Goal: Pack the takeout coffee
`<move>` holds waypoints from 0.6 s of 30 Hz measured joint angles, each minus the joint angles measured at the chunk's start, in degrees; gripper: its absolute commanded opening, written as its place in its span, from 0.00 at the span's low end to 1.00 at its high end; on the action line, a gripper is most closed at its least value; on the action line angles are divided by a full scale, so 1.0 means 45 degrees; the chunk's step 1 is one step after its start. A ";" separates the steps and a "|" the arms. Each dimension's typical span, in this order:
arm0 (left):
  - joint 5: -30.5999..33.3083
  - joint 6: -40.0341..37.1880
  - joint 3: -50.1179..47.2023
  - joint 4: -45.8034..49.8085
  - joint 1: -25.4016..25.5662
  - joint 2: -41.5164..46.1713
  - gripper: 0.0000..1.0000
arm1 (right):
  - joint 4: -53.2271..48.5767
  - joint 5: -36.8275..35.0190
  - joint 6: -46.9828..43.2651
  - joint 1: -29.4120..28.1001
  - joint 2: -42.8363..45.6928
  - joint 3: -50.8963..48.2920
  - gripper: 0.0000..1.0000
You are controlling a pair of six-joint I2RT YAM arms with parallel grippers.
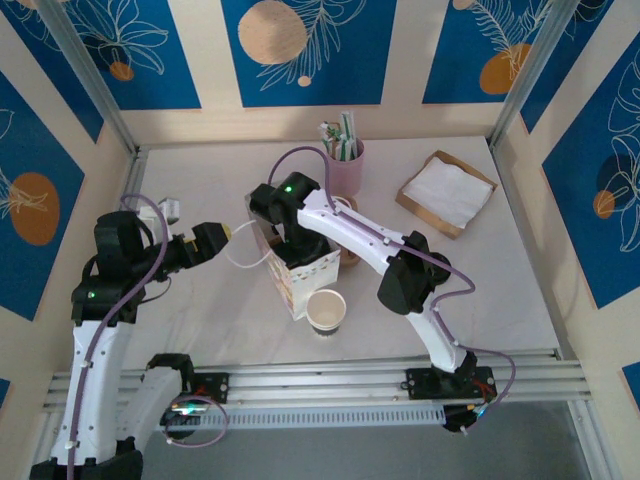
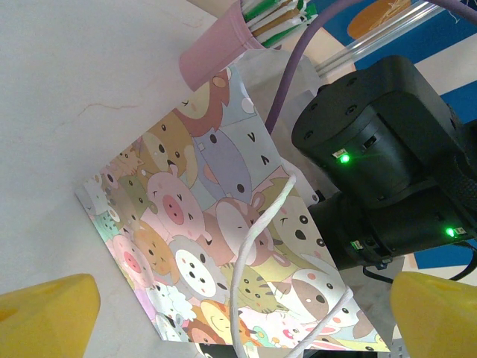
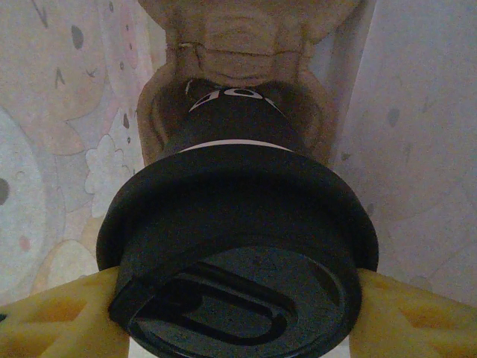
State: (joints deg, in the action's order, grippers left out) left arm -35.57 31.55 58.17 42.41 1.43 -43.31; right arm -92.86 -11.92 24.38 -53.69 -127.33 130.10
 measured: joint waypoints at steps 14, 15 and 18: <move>0.0015 -0.0029 0.0000 -0.0083 0.0000 -0.0393 1.00 | 0.0010 0.0393 -0.0136 0.0073 0.0005 -0.0321 0.60; 0.0024 -0.0049 0.0015 -0.0097 0.0000 -0.0481 1.00 | 0.0015 0.0418 -0.0136 0.0073 0.0010 -0.0359 0.60; 0.0257 -0.0146 0.0262 -0.0107 0.0000 -0.0952 1.00 | 0.0049 0.0432 -0.0160 0.0068 0.0083 -0.0495 0.60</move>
State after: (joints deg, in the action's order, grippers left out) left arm -34.41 30.89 59.35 41.93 1.43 -47.59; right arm -92.64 -9.98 23.66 -53.39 -126.96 127.87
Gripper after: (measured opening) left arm 0.999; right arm 0.648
